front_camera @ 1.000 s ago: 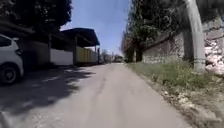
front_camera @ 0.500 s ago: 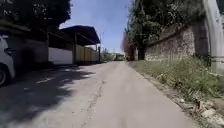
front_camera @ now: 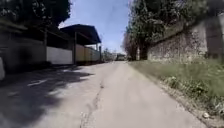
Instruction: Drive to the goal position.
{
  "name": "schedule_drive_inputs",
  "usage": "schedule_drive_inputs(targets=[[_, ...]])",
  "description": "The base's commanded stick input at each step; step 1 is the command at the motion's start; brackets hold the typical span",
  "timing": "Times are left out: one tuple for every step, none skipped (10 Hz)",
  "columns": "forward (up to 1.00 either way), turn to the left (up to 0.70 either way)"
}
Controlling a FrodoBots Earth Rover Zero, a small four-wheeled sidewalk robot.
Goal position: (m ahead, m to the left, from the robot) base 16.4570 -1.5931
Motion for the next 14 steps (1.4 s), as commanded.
schedule_drive_inputs(targets=[[0.85, 0.0], [0.85, 0.0], [0.85, 0.0], [0.85, 0.0], [0.85, 0.0], [0.85, -0.02], [0.85, -0.15], [0.85, -0.12], [0.85, 0.0], [0.85, 0.0], [0.85, 0.0], [0.85, -0.01], [0.85, -0.07], [0.85, -0.19]])
